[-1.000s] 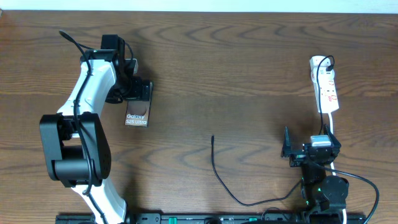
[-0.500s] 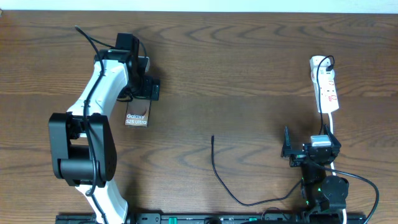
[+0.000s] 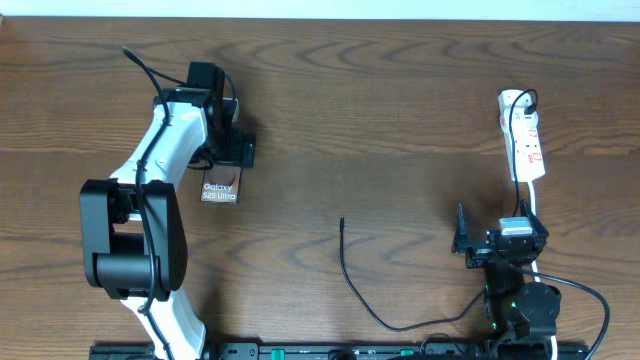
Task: Plug charger to phone and switch on socket
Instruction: 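Lower the left gripper onto the phone's near end, then close the left gripper on the phone's bottom edge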
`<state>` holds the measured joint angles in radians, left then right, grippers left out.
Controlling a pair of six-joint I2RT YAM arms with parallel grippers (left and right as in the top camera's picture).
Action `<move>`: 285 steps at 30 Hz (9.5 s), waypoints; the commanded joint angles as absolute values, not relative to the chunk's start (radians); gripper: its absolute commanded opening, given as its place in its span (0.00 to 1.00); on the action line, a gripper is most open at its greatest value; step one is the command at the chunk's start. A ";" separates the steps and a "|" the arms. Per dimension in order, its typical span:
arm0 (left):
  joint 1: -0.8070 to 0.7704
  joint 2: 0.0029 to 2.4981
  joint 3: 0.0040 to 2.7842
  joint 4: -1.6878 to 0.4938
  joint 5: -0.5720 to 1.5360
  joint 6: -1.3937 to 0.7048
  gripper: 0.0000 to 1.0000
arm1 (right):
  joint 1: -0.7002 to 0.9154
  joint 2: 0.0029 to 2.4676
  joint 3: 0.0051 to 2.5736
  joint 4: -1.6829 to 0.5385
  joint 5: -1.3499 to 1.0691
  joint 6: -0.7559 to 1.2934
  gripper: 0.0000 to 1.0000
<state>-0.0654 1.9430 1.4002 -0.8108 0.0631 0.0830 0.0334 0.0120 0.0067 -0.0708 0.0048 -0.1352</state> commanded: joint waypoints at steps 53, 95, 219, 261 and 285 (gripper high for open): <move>-0.061 2.030 1.343 -0.701 0.070 0.086 0.98 | 0.040 0.006 0.006 -0.075 0.017 -0.136 0.99; -0.032 2.035 1.343 -0.713 0.060 0.085 0.98 | 0.040 0.006 0.006 -0.075 0.017 -0.136 0.99; -0.032 2.040 1.343 -0.723 0.041 0.086 0.76 | 0.040 0.006 0.006 -0.075 0.017 -0.135 0.99; -0.032 2.040 1.343 -0.723 0.041 0.086 0.64 | 0.040 0.006 0.006 -0.075 0.017 -0.136 0.99; -0.032 2.040 1.343 -0.723 0.040 0.086 0.32 | 0.040 0.006 0.006 -0.075 0.017 -0.136 0.99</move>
<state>-0.0345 2.0247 1.3514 -0.7177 0.0521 0.0830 0.0334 0.0120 0.0067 -0.0708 0.0048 -0.1352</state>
